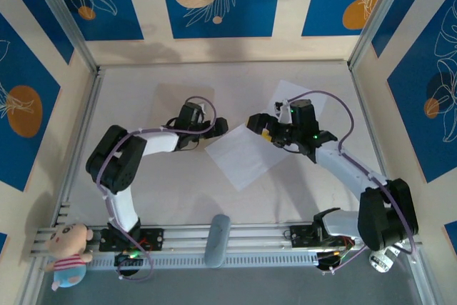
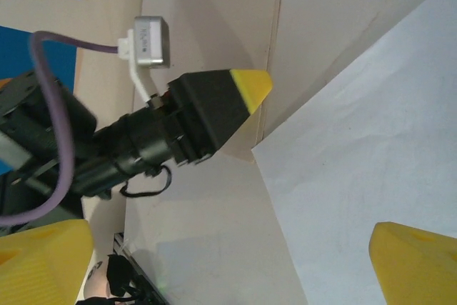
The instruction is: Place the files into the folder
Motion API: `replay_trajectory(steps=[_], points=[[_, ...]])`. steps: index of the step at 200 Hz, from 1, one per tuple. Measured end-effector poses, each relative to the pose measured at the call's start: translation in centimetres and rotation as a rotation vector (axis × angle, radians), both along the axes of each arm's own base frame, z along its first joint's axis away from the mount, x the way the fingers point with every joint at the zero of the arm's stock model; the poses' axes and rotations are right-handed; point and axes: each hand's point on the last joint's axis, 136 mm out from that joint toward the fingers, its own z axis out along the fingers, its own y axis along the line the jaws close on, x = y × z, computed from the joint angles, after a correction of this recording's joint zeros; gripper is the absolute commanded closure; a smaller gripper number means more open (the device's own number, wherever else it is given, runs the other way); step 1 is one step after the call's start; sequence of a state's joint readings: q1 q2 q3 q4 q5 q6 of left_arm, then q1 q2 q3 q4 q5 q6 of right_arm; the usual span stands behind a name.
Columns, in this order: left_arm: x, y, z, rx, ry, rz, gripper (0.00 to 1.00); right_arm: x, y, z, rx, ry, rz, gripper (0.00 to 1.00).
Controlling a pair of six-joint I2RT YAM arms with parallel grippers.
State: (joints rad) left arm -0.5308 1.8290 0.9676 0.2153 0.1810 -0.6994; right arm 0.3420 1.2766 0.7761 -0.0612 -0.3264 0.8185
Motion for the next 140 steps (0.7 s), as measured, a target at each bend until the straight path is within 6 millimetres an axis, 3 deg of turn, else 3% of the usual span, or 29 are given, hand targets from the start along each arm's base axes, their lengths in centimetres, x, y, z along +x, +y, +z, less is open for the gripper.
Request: replay_trajectory(steps=[22,40,58,80,95,119,140], points=[[-1.0,0.8,1.8,0.047,0.017,0.023,0.00,0.8,1.3,-0.3,-0.001,0.027,0.020,0.00],[-0.9,2.3,4.8,0.082,-0.015,0.066,0.00,1.5,2.6,0.0,0.006,0.033,0.040,0.00],[-0.4,4.7,7.8,0.120,-0.059,0.121,0.00,2.5,4.1,0.2,0.014,0.038,0.063,0.02],[0.2,9.8,10.0,0.170,-0.087,0.218,0.00,4.0,6.4,0.2,0.024,0.053,0.094,0.04],[0.7,14.0,10.0,0.207,-0.080,0.298,0.00,5.2,8.3,-0.3,0.028,0.075,0.126,0.07],[0.9,20.0,8.3,0.262,-0.005,0.411,0.00,6.9,10.8,-1.7,0.032,0.112,0.162,0.09],[0.7,23.6,6.3,0.260,0.082,0.473,0.00,7.8,12.6,-3.6,0.026,0.161,0.188,0.11]])
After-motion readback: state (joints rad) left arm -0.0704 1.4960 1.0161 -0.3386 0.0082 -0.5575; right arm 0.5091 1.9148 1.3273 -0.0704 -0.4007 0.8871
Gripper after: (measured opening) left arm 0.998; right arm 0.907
